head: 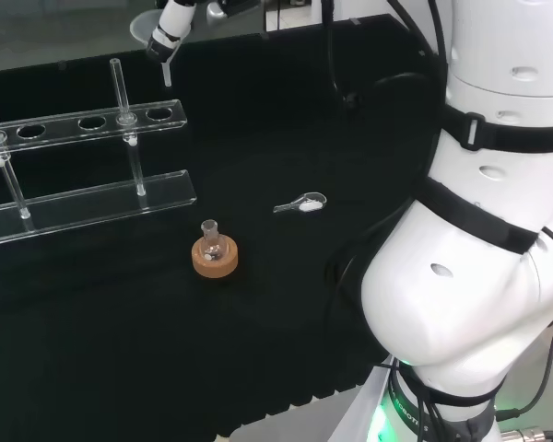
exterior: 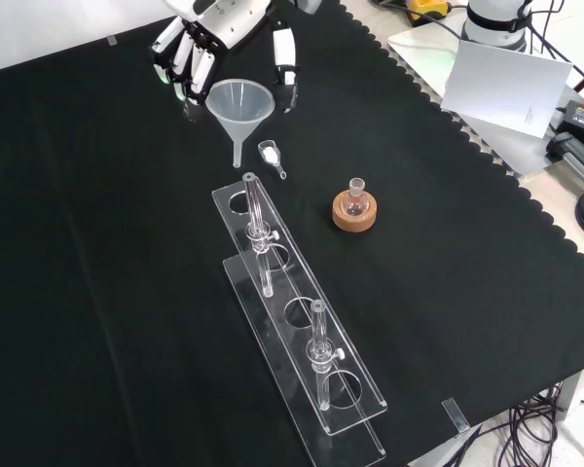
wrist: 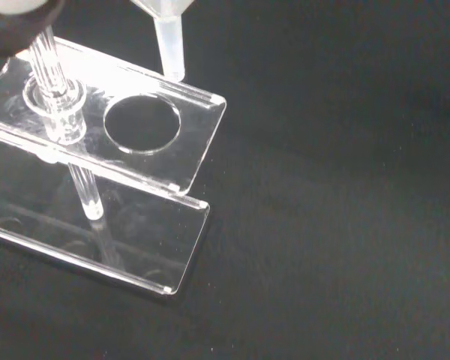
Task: Place the funnel on the round-bottom flask.
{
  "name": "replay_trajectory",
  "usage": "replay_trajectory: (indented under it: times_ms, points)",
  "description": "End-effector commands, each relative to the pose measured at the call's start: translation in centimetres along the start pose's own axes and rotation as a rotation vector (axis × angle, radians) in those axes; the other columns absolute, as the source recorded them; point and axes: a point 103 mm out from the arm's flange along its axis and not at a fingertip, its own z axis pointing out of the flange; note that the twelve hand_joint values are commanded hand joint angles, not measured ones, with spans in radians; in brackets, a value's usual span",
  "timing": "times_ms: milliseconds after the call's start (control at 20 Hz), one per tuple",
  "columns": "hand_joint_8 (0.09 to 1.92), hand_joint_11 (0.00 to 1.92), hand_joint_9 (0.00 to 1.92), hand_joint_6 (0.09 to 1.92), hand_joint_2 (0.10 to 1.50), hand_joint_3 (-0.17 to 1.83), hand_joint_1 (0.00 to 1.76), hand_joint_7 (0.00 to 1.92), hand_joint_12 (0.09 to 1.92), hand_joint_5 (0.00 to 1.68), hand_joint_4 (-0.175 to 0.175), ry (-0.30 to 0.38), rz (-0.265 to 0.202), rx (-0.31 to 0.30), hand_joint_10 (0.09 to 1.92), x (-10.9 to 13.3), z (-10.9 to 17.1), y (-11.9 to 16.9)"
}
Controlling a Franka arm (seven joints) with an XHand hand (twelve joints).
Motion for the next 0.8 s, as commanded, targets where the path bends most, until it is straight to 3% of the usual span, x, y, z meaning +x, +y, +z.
replay_trajectory:
  times_ms: [50, 800]
  points:
    - [0.37, 0.00, 0.57, 0.09, 0.76, 0.15, 0.74, 0.97, 1.25, 0.77, 0.064, 0.010, 0.014, 0.005, 0.53, -0.1, 0.7, -1.3]
    - [0.37, 0.00, 0.58, 0.10, 0.76, 0.16, 0.74, 0.98, 1.26, 0.77, 0.063, 0.007, 0.034, 0.022, 0.52, -0.6, 2.9, -4.3]
